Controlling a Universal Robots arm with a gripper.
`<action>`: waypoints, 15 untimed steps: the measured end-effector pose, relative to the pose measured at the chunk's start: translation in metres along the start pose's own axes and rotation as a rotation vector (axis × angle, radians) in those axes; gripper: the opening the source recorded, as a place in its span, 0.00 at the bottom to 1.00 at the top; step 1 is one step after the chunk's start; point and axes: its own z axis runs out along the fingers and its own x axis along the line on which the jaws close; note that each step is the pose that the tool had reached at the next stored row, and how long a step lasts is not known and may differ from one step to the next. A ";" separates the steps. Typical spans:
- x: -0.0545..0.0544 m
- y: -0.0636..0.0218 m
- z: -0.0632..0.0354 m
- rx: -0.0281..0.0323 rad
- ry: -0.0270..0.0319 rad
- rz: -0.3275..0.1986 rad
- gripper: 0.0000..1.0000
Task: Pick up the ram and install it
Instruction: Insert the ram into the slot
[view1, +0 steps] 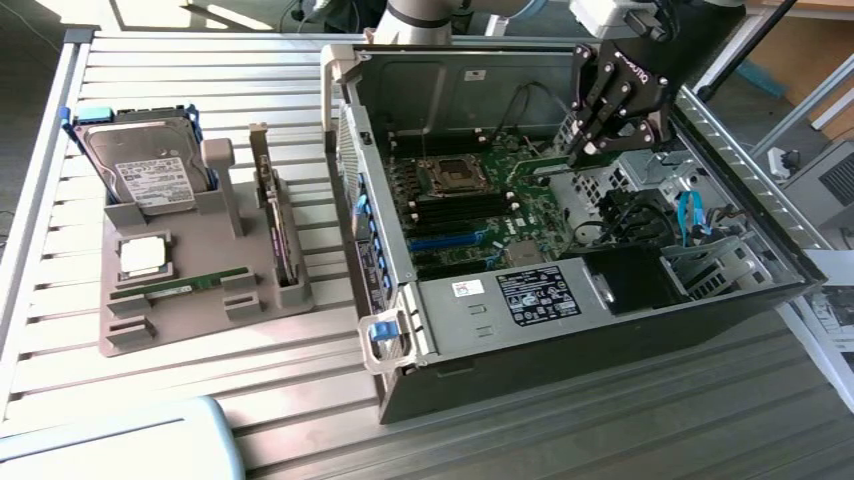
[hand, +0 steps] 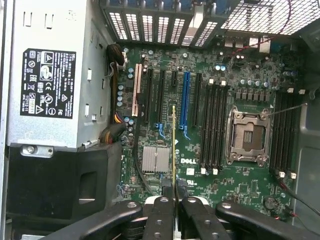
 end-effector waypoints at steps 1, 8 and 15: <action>0.000 0.0007 0.0019 0.0000 0.0000 0.002 0.13; -0.001 0.0161 0.0154 0.0003 -0.0001 0.012 0.13; -0.002 0.0305 0.0263 0.0004 0.0000 0.016 0.13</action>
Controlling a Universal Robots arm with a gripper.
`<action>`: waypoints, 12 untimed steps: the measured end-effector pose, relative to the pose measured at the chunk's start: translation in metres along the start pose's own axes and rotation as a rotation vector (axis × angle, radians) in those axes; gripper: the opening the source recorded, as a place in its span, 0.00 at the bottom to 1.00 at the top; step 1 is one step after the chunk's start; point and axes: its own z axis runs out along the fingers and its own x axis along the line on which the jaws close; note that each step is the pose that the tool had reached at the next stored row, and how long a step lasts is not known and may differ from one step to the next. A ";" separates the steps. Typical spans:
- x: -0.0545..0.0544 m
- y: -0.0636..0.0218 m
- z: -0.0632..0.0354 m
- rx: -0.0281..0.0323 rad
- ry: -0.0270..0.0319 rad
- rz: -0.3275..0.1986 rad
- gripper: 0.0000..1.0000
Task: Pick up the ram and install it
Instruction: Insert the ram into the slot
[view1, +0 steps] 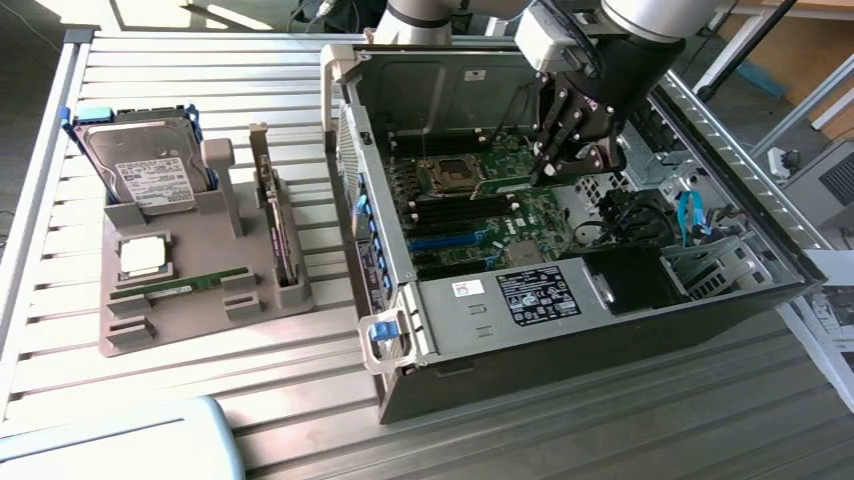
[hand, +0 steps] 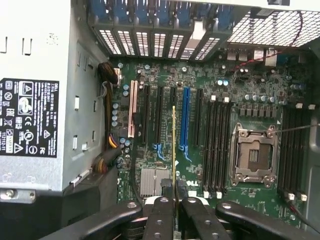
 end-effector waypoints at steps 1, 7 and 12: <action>0.000 0.0011 0.0021 0.0000 0.0001 0.000 0.13; -0.001 0.0074 0.0101 0.0002 -0.0002 0.007 0.13; -0.004 0.0070 0.0176 0.0009 -0.0008 0.035 0.13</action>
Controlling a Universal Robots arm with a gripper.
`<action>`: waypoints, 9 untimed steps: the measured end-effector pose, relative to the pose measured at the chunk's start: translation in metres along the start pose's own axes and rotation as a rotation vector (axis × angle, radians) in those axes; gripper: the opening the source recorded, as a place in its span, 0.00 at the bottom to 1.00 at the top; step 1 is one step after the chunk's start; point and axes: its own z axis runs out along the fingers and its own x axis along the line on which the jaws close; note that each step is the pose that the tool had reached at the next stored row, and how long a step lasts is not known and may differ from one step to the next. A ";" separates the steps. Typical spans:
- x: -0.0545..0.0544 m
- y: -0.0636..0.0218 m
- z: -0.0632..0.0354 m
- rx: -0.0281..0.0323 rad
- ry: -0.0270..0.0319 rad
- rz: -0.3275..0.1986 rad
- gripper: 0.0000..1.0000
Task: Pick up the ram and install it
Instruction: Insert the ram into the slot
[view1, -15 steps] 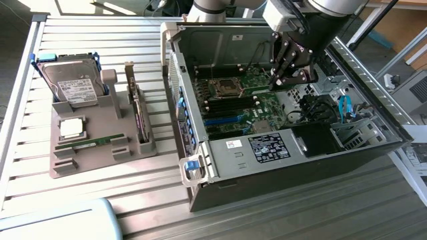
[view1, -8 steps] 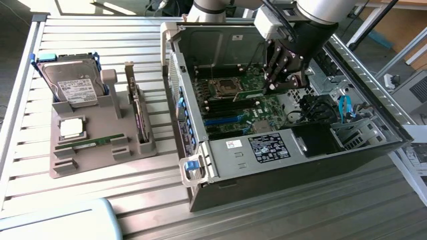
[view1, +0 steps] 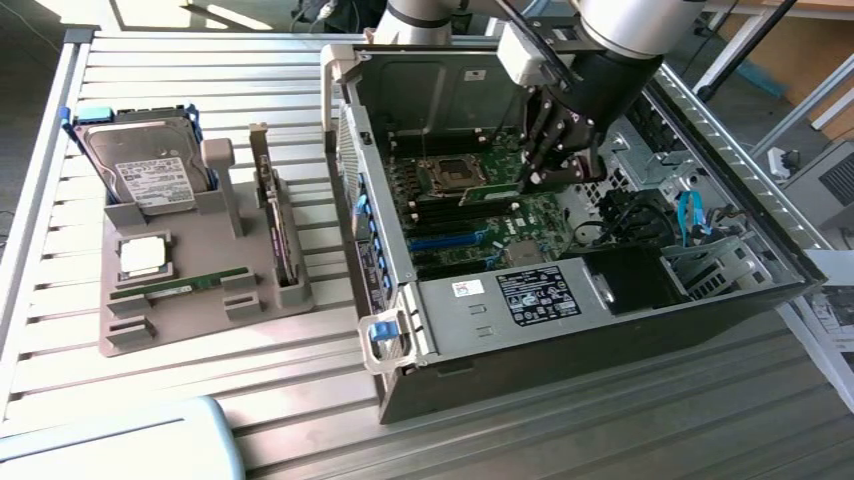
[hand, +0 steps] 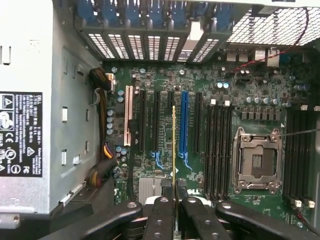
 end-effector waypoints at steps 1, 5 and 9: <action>-0.001 -0.0001 0.0018 0.0002 -0.0003 0.006 0.13; -0.003 -0.0002 0.0092 0.0010 -0.0008 0.039 0.13; -0.004 0.0001 0.0143 0.0020 -0.0012 0.073 0.13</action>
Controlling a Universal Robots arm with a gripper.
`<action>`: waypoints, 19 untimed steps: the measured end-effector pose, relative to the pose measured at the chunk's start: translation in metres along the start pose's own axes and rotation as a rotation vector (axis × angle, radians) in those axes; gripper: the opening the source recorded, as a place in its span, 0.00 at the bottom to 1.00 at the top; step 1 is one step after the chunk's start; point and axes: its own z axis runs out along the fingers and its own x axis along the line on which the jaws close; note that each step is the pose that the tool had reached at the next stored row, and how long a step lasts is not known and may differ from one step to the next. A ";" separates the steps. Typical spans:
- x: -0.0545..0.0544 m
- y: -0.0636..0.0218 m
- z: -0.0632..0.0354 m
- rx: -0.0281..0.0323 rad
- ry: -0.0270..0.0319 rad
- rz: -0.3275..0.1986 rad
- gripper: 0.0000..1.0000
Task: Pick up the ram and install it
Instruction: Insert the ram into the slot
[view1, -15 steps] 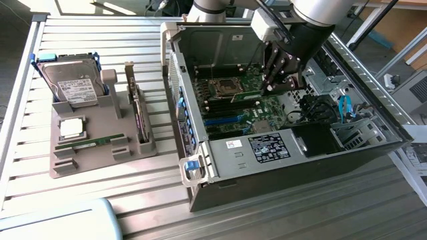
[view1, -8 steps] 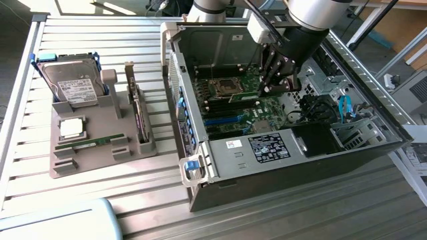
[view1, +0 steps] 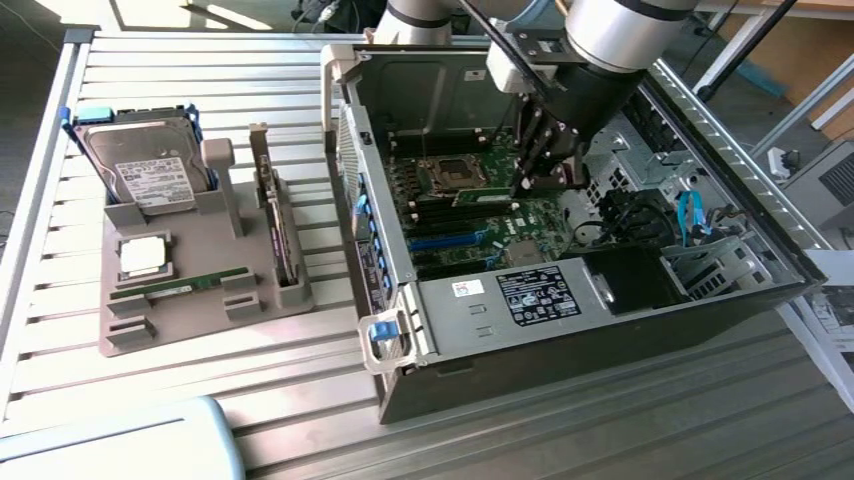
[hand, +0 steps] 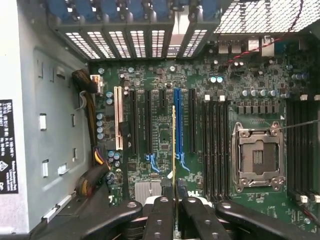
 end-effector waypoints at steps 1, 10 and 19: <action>0.000 0.0003 0.0010 0.0003 0.0001 0.011 0.13; -0.010 0.0009 0.0164 0.0020 -0.0008 0.079 0.13; -0.019 0.0013 0.0248 -0.0002 0.0016 -0.007 0.13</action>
